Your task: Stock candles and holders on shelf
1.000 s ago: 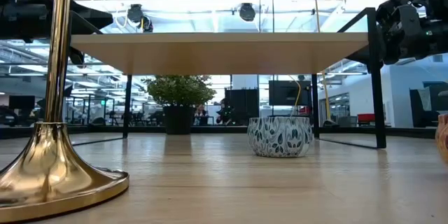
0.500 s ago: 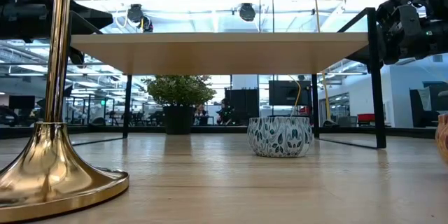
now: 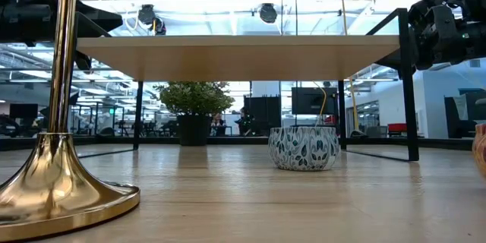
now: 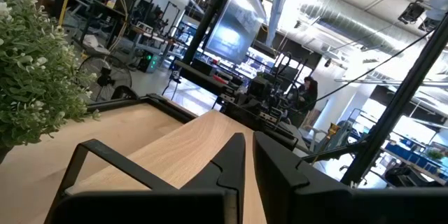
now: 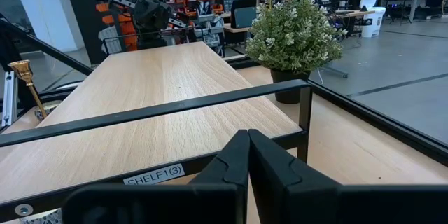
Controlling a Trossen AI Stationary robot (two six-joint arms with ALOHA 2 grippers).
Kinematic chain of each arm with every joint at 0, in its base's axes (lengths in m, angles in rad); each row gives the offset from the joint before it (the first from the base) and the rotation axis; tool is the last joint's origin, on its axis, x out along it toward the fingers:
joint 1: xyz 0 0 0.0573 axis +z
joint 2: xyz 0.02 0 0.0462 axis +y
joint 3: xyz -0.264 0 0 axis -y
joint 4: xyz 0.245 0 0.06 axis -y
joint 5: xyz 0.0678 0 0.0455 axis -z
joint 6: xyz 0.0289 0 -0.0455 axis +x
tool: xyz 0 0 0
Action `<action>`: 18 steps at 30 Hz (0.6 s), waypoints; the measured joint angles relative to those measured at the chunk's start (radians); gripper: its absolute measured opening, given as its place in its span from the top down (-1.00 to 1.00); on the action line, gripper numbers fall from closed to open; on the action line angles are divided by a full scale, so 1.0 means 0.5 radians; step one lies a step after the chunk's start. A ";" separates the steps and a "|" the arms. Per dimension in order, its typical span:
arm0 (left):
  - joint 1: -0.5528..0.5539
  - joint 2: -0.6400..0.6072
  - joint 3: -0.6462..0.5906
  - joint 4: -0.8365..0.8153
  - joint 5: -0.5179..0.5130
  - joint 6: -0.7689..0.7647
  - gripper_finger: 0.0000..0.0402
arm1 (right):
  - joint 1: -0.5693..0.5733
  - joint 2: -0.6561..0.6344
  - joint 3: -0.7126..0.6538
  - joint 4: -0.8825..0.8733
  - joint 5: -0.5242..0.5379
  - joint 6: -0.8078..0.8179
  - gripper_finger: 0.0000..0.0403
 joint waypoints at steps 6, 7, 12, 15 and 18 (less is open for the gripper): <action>0.000 0.000 -0.001 0.000 0.000 0.000 0.84 | 0.000 0.001 0.001 0.042 0.312 -0.490 0.98; 0.000 0.000 0.000 0.000 -0.001 0.000 0.84 | 0.000 0.001 0.000 0.051 0.366 -0.551 0.98; 0.000 0.000 -0.001 0.000 0.000 0.000 0.84 | 0.000 0.002 0.000 0.065 0.417 -0.500 0.98; 0.000 0.000 -0.001 0.000 -0.001 0.000 0.84 | 0.000 0.003 0.000 0.209 0.415 -0.069 0.98; 0.000 0.002 -0.004 0.111 -0.147 -0.027 0.84 | 0.008 0.003 0.000 0.423 0.419 0.740 0.98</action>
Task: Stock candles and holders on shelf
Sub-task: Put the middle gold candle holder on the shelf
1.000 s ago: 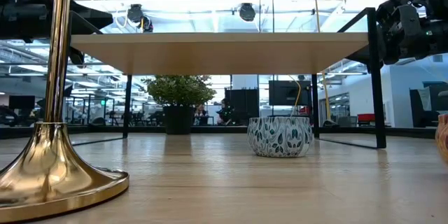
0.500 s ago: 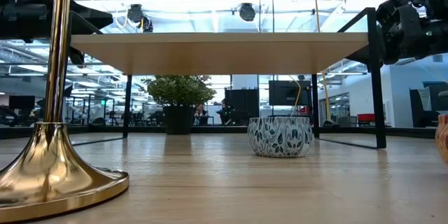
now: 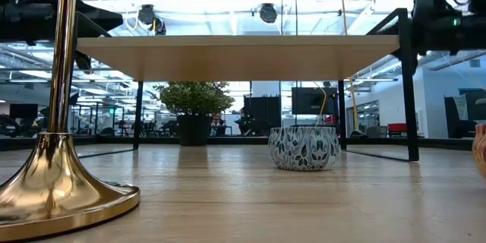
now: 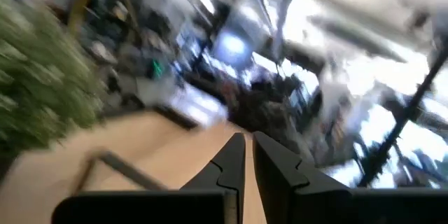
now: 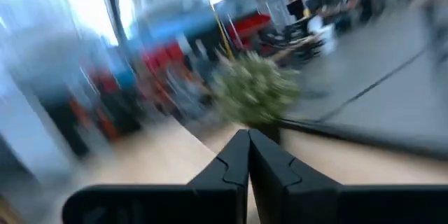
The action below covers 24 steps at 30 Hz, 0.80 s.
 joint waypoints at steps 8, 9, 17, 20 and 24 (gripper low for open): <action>0.004 0.004 0.004 0.823 -0.982 -0.939 0.84 | 0.001 -0.001 0.000 0.494 0.263 1.076 0.98; 0.004 0.006 0.004 0.898 -1.020 -0.999 0.84 | 0.001 -0.001 0.000 0.523 0.338 1.088 0.98; 0.027 0.006 0.004 1.154 -0.846 -1.172 0.84 | 0.001 -0.001 0.000 0.638 0.742 1.114 0.98; 0.027 0.009 0.039 1.186 -0.580 -1.152 0.84 | 0.001 -0.001 0.000 0.668 0.840 1.065 0.98; 0.026 0.012 0.176 1.185 -0.122 -1.133 0.84 | 0.000 -0.001 0.000 0.683 0.889 1.052 0.98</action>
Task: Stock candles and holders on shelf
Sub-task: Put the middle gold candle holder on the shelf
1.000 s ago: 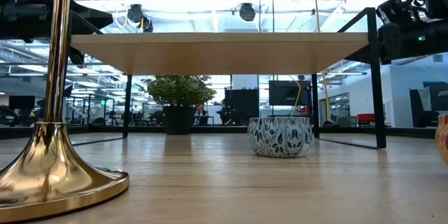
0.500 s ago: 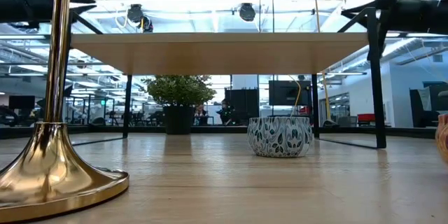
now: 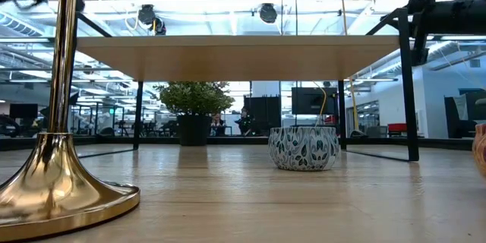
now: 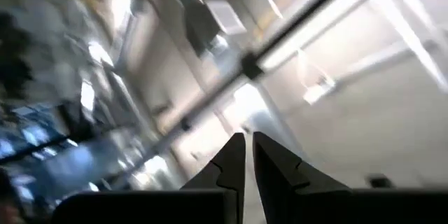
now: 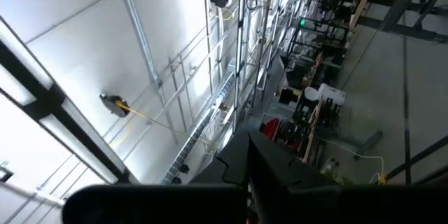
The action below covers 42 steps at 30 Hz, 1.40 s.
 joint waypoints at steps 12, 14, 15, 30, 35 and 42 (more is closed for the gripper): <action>-0.009 0.636 0.941 -0.829 1.508 0.234 0.84 | -0.001 0.001 0.000 0.061 0.272 0.001 0.98; -0.035 0.836 1.129 -1.093 1.741 0.235 0.84 | -0.005 0.000 0.000 0.142 0.243 -0.013 0.98; -0.053 0.933 1.217 -1.244 1.843 0.251 0.84 | -0.005 0.001 0.002 0.211 0.184 -0.034 0.98; -0.180 1.428 1.616 -1.949 2.070 0.605 0.84 | -0.002 0.612 1.227 -0.374 -1.405 -0.476 0.52; -0.165 1.424 1.617 -1.957 2.062 0.537 0.84 | -0.003 0.919 1.495 -0.723 -1.680 -0.449 0.30; -0.166 1.425 1.617 -1.957 1.973 0.538 0.84 | -0.002 1.130 1.518 -0.739 -1.863 -0.351 0.20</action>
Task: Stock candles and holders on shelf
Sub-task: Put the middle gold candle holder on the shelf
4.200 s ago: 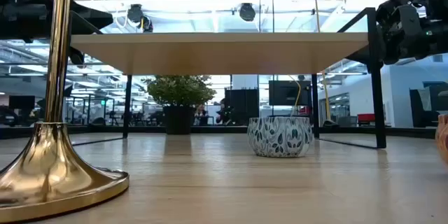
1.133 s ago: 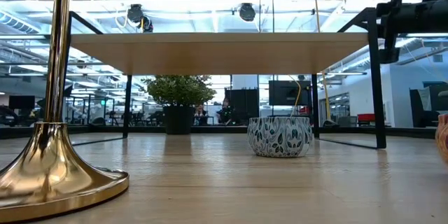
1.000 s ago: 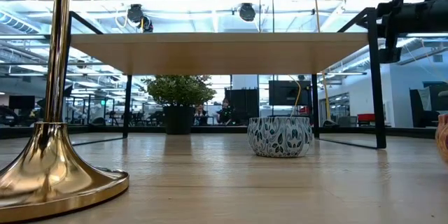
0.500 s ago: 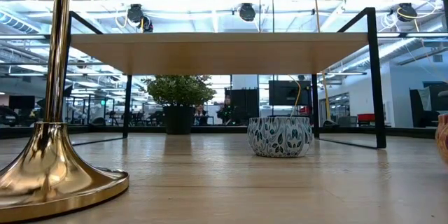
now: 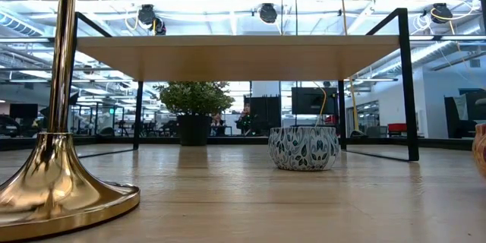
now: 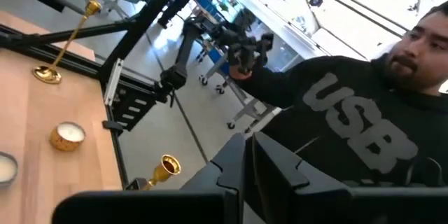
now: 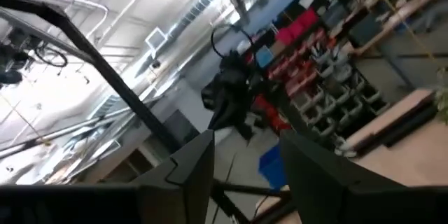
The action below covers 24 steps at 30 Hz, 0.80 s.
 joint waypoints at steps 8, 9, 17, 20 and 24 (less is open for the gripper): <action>0.000 -0.001 0.000 -0.001 -0.010 0.001 0.84 | 0.000 0.115 0.003 -0.003 -0.333 0.170 0.22; 0.000 -0.001 0.000 -0.002 -0.010 0.002 0.84 | 0.002 0.129 0.003 -0.009 -0.372 0.198 0.22; -0.005 0.000 0.000 -0.061 0.023 0.012 0.84 | 0.111 0.214 0.003 -0.011 -0.442 0.293 0.23; -0.009 -0.001 0.000 -0.071 0.023 0.018 0.84 | 0.176 0.242 0.003 -0.009 -0.440 0.303 0.23; -0.018 0.000 0.000 -0.107 0.023 0.044 0.84 | 0.295 0.292 0.003 -0.009 -0.440 0.361 0.23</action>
